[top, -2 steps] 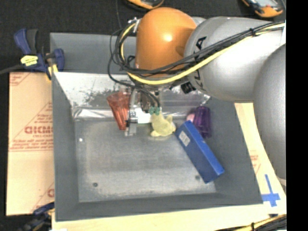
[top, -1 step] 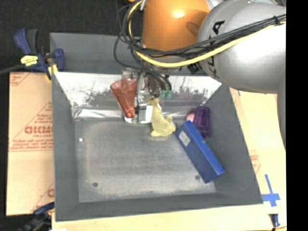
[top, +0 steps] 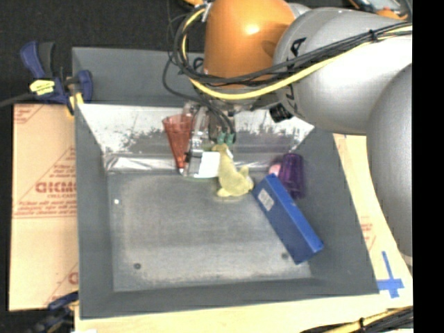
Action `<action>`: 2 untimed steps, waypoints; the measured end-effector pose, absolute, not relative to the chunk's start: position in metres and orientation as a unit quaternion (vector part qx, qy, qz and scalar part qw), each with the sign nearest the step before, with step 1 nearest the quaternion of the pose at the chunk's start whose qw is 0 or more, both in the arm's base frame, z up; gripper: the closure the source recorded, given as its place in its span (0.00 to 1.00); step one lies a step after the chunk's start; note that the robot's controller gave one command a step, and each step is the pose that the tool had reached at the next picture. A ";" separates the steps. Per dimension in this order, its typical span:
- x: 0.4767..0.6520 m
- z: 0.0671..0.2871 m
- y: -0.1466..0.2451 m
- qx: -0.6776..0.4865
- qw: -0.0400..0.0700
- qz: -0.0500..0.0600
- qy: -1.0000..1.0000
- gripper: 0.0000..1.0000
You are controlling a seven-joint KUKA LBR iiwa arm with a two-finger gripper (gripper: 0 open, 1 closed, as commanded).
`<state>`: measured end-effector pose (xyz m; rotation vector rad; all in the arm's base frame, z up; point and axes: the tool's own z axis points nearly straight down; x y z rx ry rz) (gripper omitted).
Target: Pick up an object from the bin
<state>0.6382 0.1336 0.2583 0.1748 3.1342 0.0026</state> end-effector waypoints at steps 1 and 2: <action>0.638 0.318 0.141 0.086 0.002 0.000 0.996 0.00; 0.637 0.355 0.129 0.089 0.000 0.000 0.996 0.00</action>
Offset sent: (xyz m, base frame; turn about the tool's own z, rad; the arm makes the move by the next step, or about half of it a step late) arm -0.0040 -0.0105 0.1058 0.1366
